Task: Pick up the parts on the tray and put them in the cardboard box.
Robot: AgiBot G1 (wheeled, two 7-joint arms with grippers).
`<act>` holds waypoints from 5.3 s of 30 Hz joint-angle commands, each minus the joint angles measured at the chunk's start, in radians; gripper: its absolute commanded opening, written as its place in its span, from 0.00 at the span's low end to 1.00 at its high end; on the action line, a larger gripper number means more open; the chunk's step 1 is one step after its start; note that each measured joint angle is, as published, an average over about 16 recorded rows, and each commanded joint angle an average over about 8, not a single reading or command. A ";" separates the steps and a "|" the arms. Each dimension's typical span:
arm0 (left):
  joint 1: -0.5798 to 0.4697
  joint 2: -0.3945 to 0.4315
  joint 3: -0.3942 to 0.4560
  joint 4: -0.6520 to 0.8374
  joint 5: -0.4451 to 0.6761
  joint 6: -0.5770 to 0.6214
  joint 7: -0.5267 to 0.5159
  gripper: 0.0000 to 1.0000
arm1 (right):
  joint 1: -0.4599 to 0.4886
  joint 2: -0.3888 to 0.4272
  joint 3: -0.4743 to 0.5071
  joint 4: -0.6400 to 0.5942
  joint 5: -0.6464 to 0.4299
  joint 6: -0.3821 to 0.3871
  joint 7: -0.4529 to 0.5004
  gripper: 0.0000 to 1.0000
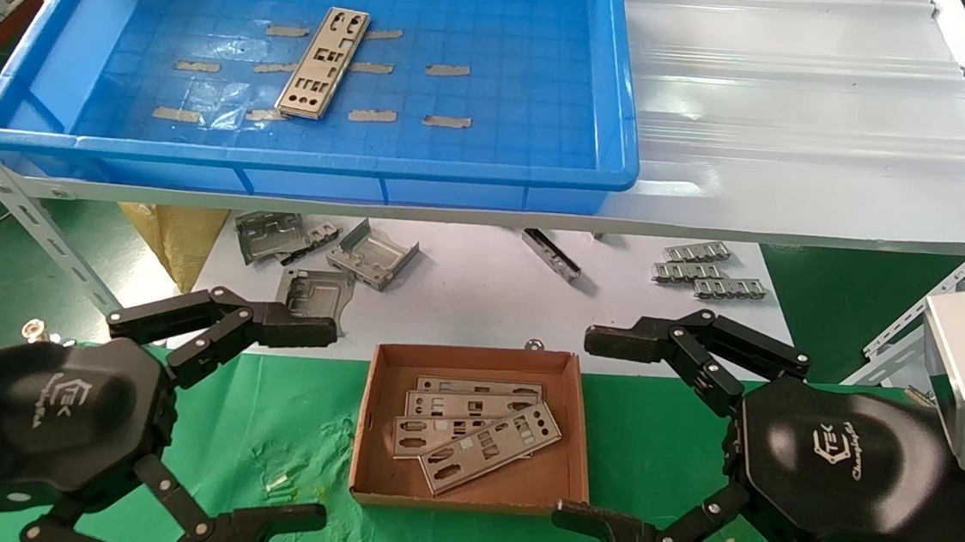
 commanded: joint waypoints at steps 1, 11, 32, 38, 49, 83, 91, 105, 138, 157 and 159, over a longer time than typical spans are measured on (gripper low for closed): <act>0.000 0.000 0.000 0.000 0.000 0.000 0.000 1.00 | 0.000 0.000 0.000 0.000 0.000 0.000 0.000 1.00; 0.000 0.000 0.000 0.000 0.000 0.000 0.000 1.00 | 0.000 0.000 0.000 0.000 0.000 0.000 0.000 1.00; 0.000 0.000 0.000 0.000 0.000 0.000 0.000 1.00 | 0.000 0.000 0.000 0.000 0.000 0.000 0.000 1.00; 0.000 0.000 0.000 0.000 0.000 0.000 0.000 1.00 | 0.000 0.000 0.000 0.000 0.000 0.000 0.000 1.00; 0.000 0.000 0.000 0.000 0.000 0.000 0.000 1.00 | 0.000 0.000 0.000 0.000 0.000 0.000 0.000 1.00; 0.000 0.000 0.000 0.000 0.000 0.000 0.000 1.00 | 0.000 0.000 0.000 0.000 0.000 0.000 0.000 0.00; 0.000 0.000 0.000 0.000 0.000 0.000 0.000 1.00 | 0.000 0.000 0.000 0.000 0.000 0.000 0.000 0.00; 0.000 0.000 0.000 -0.001 0.000 0.000 0.000 1.00 | 0.000 0.000 0.000 0.000 0.000 0.000 0.000 0.00; -0.829 0.443 0.245 0.962 0.527 -0.248 -0.024 1.00 | 0.000 0.000 0.000 0.000 0.000 0.000 0.000 0.00; -0.923 0.571 0.290 1.235 0.616 -0.538 0.088 1.00 | 0.000 0.000 0.000 0.000 0.000 0.000 0.000 1.00; -0.924 0.581 0.291 1.246 0.617 -0.572 0.089 1.00 | 0.000 0.000 0.000 0.000 0.000 0.000 0.000 1.00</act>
